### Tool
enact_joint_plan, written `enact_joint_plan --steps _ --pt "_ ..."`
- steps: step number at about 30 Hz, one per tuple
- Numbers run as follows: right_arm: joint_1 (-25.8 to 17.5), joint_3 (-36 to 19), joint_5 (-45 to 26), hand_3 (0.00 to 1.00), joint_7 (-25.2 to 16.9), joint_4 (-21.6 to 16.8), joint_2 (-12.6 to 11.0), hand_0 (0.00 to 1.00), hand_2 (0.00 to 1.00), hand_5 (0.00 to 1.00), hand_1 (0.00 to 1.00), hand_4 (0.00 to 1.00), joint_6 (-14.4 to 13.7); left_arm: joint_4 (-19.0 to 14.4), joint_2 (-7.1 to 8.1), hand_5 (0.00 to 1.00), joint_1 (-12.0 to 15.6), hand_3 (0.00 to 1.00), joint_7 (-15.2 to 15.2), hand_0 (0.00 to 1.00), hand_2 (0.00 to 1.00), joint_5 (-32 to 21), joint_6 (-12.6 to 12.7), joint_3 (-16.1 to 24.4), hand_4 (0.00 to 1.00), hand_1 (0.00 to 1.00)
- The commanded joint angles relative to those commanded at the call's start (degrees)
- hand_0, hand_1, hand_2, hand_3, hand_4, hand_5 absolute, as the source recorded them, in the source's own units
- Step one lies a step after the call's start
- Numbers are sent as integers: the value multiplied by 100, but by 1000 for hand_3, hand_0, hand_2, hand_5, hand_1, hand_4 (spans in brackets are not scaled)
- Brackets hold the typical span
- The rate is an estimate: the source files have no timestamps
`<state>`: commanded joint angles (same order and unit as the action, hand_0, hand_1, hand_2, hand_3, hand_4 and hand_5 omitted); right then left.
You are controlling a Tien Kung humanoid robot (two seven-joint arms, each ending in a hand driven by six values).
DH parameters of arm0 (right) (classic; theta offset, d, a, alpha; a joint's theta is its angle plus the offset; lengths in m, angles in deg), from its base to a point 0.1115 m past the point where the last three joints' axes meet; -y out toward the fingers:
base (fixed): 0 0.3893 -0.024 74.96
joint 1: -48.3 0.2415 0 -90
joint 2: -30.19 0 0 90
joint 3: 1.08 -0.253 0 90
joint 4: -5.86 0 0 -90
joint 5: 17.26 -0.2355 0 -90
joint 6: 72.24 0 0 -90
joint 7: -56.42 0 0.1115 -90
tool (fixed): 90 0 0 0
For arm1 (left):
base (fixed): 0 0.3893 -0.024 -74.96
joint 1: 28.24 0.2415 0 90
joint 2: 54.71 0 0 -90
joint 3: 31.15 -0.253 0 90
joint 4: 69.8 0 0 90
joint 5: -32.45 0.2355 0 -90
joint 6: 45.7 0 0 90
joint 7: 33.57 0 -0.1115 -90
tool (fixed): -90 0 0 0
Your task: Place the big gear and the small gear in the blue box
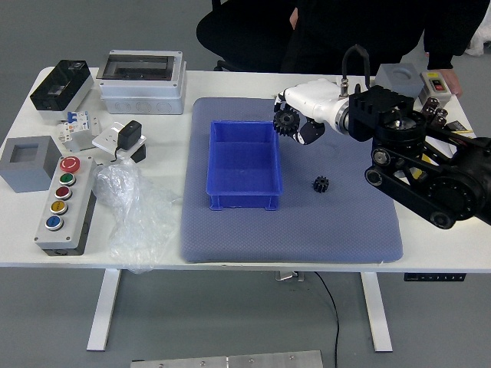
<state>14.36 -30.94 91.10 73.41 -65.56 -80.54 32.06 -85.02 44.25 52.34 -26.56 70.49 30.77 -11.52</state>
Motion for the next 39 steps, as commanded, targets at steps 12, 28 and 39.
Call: enact_joint_plan --steps 12,28,39 --pt "64 319 -342 579 -76 497 764 343 443 21 332 547 -134 -2 -8 372 -34 779 -15 860 829 -29 6 -101 594 829" --pt "-20 430 -625 589 -85 779 1036 356 443 42 344 553 -112 -2 -62 370 -103 779 -4 860 829 -62 6 -164 594 829" --pt "-7 385 -742 636 -31 836 1005 303 484 127 388 665 76 -2 -66 369 -113 778 -3 860 829 -59 7 -159 592 829"
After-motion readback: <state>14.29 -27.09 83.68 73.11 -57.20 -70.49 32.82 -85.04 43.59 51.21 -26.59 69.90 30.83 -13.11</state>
